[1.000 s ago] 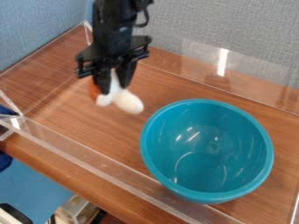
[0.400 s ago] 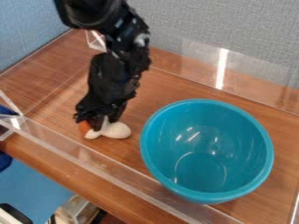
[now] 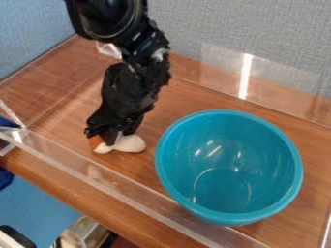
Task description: Remove the mushroom from inside the blue bowl and put it on the table
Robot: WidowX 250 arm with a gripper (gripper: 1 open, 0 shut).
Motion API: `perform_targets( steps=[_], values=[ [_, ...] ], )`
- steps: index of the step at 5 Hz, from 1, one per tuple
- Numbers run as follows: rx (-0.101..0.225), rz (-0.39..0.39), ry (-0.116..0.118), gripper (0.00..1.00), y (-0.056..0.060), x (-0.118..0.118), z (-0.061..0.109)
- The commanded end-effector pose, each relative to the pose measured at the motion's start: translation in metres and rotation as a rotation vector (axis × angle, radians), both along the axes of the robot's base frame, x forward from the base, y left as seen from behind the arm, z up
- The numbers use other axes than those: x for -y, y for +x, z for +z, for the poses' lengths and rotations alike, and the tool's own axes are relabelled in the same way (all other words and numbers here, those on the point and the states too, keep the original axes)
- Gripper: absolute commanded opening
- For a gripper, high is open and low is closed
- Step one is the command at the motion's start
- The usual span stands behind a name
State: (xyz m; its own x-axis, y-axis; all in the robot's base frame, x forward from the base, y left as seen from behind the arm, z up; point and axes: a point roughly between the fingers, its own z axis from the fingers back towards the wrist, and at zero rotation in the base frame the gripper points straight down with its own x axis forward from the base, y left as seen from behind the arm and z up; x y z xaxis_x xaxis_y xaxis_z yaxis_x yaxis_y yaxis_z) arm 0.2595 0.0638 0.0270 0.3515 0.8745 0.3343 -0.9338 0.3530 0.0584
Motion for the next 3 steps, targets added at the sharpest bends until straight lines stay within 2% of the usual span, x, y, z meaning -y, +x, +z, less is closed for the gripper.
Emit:
perform_targets(
  steps=[1,2,3],
  values=[
    [-0.004,-0.015,0.005,0.0,-0.006,-0.004,-0.004],
    [-0.009,-0.022,0.016,0.0,-0.01,-0.012,-0.005],
    [-0.013,-0.07,0.032,1.0,-0.01,-0.017,-0.002]
  ],
)
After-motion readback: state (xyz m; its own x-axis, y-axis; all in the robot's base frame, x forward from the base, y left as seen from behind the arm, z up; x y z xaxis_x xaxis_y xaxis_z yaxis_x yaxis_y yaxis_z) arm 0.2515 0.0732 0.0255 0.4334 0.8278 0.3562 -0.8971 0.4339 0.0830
